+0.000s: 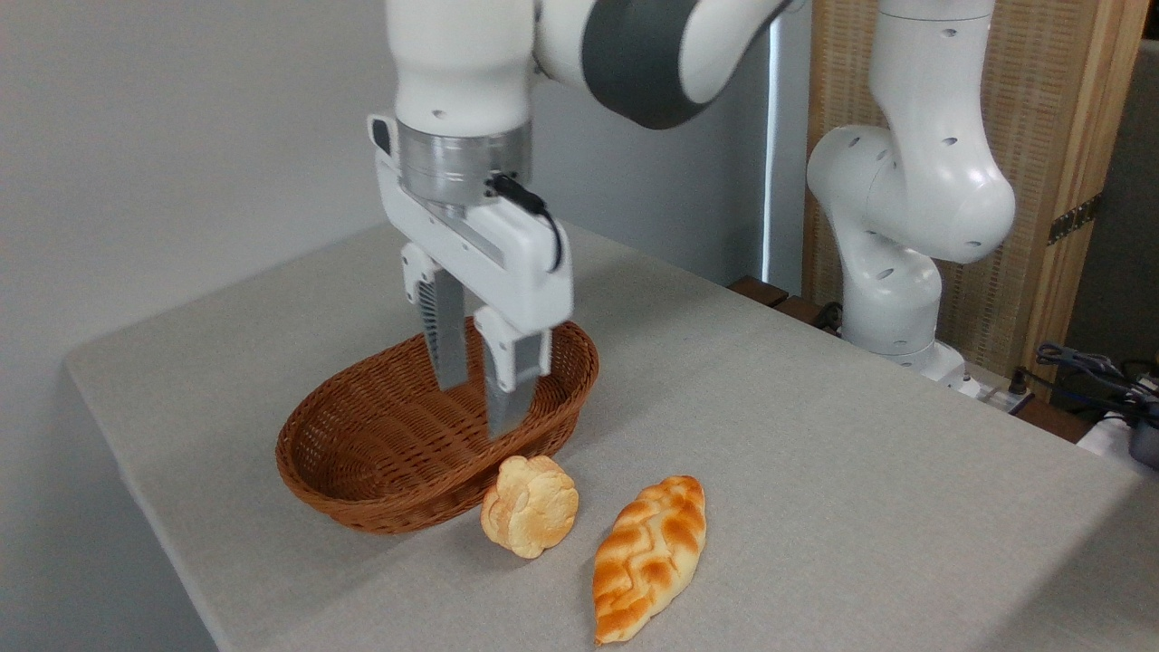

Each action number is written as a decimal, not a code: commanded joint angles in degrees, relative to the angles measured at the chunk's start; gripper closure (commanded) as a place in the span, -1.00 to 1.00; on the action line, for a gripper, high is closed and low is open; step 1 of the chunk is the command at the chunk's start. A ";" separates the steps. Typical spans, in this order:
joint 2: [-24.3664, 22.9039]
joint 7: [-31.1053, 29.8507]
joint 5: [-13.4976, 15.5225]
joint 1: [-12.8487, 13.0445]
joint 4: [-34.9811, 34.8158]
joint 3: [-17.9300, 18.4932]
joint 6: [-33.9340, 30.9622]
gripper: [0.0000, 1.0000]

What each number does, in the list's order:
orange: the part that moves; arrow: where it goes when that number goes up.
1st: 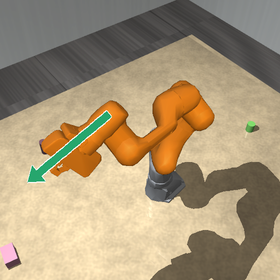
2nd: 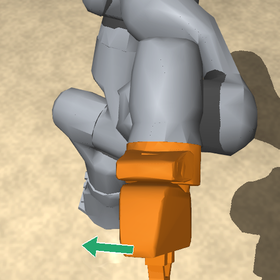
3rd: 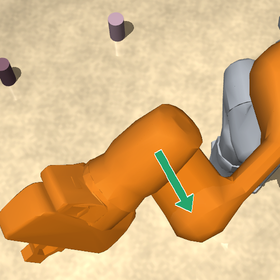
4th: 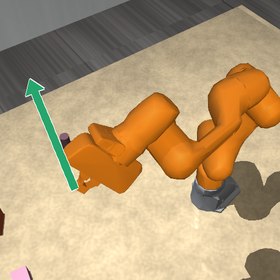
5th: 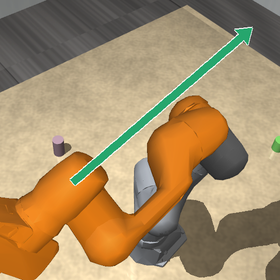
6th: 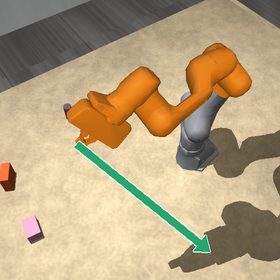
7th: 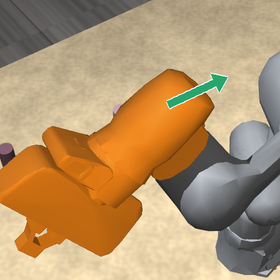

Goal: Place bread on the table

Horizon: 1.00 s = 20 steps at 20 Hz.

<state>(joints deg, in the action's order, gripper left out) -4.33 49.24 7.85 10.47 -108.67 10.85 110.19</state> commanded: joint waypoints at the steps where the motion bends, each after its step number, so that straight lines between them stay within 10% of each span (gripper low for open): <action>1: 0.46 -0.98 0.16 0.07 0.21 -3.46 1.87 -1.00; 8: 4.68 -8.52 -0.55 0.07 0.30 -8.39 8.73 -1.00; 11: 4.68 -11.79 -5.29 0.07 0.30 -9.62 8.55 -1.00; 20: 4.16 -13.46 -2.50 -0.54 6.01 -5.76 -2.08 -1.00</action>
<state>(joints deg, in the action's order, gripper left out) 0.00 36.71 3.37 9.87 -104.64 3.02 110.55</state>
